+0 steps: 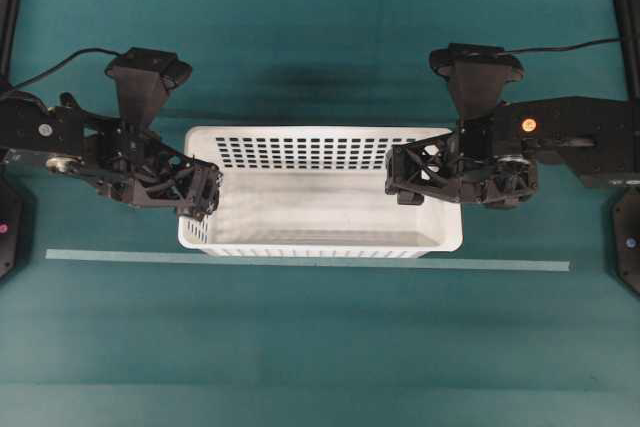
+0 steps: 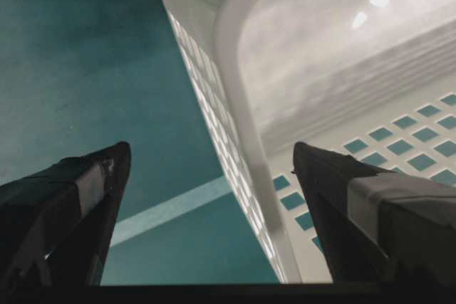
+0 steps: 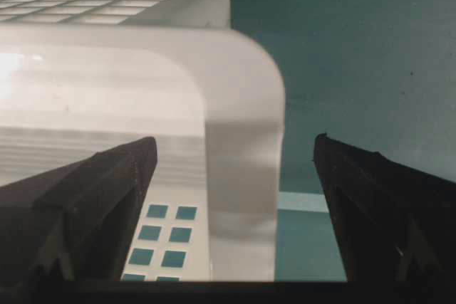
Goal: Lift the white basket with both hands.
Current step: 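Close both grippers on the basket's end rims, then lift the basket with both grippers and pull it toward the back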
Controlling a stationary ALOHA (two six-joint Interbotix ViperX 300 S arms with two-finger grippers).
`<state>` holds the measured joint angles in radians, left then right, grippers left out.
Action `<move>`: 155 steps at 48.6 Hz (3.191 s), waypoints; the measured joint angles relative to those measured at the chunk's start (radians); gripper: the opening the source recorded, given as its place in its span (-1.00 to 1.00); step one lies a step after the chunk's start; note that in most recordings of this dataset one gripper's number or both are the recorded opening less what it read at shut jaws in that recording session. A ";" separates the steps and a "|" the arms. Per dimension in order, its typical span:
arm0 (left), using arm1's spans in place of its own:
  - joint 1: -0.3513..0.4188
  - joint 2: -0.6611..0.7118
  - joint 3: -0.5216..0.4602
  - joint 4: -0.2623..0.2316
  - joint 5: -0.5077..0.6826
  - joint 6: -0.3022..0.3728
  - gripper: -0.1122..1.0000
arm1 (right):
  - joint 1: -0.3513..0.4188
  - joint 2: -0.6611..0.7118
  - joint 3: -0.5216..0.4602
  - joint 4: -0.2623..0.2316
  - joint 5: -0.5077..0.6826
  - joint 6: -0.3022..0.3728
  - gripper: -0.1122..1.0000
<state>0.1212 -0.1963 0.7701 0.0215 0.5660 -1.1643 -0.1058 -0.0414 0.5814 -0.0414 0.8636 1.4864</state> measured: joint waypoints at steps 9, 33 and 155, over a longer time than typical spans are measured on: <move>0.002 0.000 0.002 -0.002 -0.008 0.000 0.83 | 0.002 0.000 0.002 -0.003 -0.003 0.005 0.57; 0.000 -0.005 0.003 0.000 -0.048 -0.005 -0.50 | 0.006 0.000 0.008 -0.002 -0.023 0.038 -0.48; -0.017 -0.186 -0.715 0.002 0.681 -0.002 -0.50 | -0.008 -0.132 -0.778 0.020 0.859 -0.072 -0.48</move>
<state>0.1043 -0.3820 0.0552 0.0230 1.2471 -1.1658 -0.1135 -0.1733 -0.1963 -0.0215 1.7227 1.4143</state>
